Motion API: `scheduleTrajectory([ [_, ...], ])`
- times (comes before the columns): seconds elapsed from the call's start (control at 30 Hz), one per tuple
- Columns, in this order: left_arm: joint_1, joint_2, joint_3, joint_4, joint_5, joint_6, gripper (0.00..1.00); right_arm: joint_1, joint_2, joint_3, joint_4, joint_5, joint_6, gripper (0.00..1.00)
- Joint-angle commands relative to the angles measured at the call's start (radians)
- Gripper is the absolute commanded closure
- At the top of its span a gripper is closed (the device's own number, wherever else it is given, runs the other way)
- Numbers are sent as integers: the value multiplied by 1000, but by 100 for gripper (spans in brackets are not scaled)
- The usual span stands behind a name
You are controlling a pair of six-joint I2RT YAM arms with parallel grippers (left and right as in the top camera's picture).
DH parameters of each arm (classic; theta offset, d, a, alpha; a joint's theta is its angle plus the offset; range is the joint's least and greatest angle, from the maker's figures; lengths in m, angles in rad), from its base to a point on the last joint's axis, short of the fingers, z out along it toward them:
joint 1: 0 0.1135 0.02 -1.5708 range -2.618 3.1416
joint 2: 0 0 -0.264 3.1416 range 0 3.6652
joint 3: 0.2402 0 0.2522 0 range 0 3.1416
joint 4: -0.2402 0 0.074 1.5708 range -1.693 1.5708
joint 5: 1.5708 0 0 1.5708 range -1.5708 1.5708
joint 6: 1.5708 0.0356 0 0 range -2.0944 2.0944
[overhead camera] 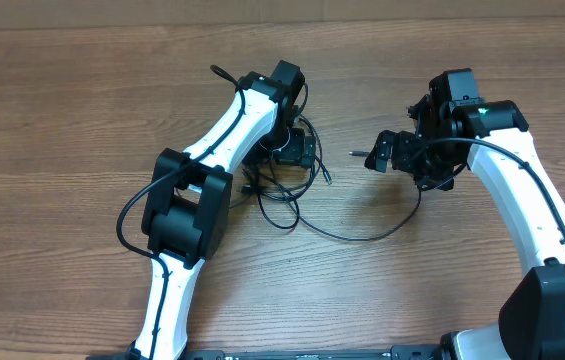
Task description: Untangle cables
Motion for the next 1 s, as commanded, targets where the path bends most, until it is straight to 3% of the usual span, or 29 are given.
scheduleTrajectory([
  [0.0, -3, 10, -5, 1, -3, 2, 0, 0, 2, -5, 6, 10, 4, 0],
  [0.97, -2, 10, -5, 16, -7, 2, 1, 0, 2, -5, 6, 10, 4, 0],
])
